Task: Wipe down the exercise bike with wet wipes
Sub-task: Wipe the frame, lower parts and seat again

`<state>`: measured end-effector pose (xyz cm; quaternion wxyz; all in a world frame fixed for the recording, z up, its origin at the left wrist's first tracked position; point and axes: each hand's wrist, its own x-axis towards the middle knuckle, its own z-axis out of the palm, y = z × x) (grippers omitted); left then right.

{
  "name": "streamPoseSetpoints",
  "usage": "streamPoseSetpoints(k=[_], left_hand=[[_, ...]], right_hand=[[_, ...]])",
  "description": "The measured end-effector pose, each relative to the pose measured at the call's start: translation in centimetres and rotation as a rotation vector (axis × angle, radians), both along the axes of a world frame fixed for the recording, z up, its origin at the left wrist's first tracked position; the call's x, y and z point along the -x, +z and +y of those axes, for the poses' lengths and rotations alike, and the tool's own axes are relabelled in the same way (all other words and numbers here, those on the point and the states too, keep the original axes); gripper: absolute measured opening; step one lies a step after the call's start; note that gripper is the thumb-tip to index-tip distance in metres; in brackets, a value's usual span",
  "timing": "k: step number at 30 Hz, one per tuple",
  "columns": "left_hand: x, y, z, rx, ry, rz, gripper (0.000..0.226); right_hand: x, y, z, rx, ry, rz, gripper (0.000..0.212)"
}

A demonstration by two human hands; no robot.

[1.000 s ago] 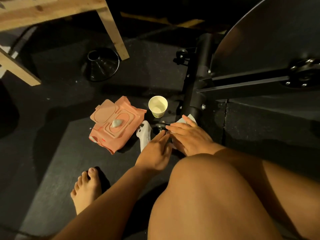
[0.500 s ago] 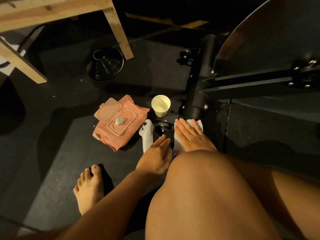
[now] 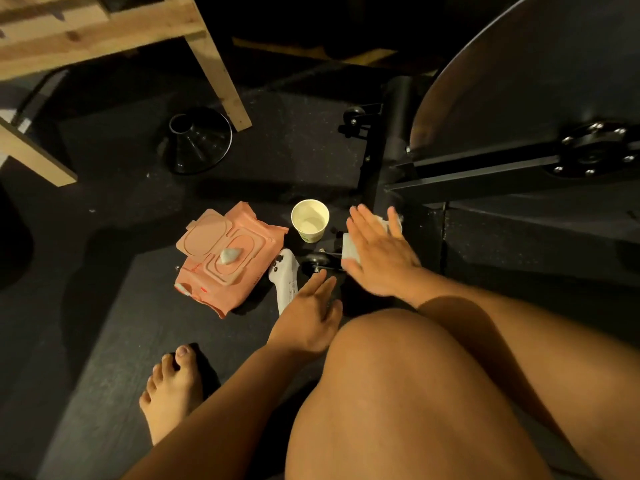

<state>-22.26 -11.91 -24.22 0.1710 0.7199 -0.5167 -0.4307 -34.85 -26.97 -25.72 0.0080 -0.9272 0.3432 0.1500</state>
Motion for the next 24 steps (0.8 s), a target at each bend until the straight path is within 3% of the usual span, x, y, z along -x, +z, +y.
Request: streamPoseSetpoints(k=[4, 7, 10, 14, 17, 19, 21, 24], left_hand=[[-0.3, -0.6, -0.4, 0.013, -0.001, -0.025, 0.056], [0.0, -0.3, -0.4, -0.034, 0.005, 0.052, 0.068], [0.0, -0.6, -0.3, 0.000, 0.020, 0.038, 0.062], [0.0, -0.7, -0.4, 0.050, 0.019, 0.020, 0.058], [-0.2, -0.5, -0.2, 0.022, -0.010, 0.038, 0.080], [-0.5, -0.6, 0.0, 0.009, -0.013, 0.030, 0.076], [-0.9, -0.8, 0.1, 0.022, 0.004, 0.017, 0.060], [-1.1, -0.7, 0.1, 0.030, 0.013, 0.010, 0.055]], right_hand=[[0.3, -0.3, 1.5, -0.023, -0.081, -0.015, 0.080], [0.7, 0.8, 1.6, -0.114, -0.075, -0.041, 0.082], [0.6, 1.9, 0.6, -0.087, -0.104, -0.170, 0.067], [3.3, -1.3, 3.2, -0.051, 0.065, -0.187, 0.057], [4.9, -3.0, 5.8, -0.248, 0.153, -0.230, 0.075], [5.0, -3.0, 4.9, -0.166, 0.311, -0.239, 0.067], [4.1, -2.1, 2.2, -0.154, 0.188, -0.234, 0.057], [2.5, -1.3, -0.6, -0.075, 0.002, -0.308, 0.062]])
